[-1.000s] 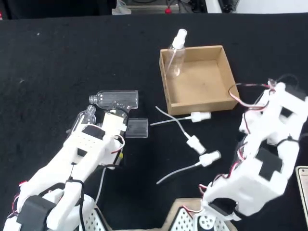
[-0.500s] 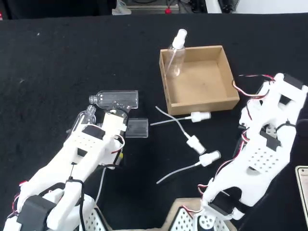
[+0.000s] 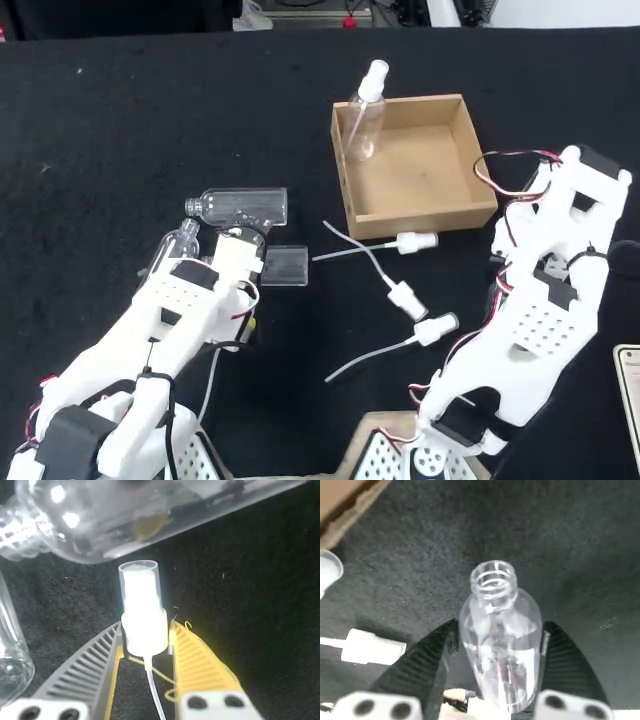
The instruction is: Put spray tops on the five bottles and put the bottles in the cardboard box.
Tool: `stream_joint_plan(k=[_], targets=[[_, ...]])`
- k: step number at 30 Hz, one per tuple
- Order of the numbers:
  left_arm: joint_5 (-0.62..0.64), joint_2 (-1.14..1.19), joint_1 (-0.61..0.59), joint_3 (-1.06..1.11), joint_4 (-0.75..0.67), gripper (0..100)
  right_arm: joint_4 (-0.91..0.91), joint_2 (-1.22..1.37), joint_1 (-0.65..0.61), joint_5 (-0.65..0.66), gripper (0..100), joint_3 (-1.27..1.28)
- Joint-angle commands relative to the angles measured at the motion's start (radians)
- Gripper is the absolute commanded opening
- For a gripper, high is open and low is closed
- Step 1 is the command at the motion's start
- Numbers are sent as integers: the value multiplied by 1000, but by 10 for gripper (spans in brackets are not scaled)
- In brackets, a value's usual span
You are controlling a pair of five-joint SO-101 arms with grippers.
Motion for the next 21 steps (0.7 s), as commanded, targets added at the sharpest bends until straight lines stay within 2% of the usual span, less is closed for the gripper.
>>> stream_joint_plan(k=[1,8,13,21], targets=[[0,-14,-13,4,-5,77,-44,-4,25,6,200,18],[0,-14,-13,4,-5,77,-49,-5,21,29,196,42],[0,-14,-7,4,-5,77,-44,-30,31,78,99,2],[-3,-15,77,-71,103,77,41,-283,46,107,110,-62]])
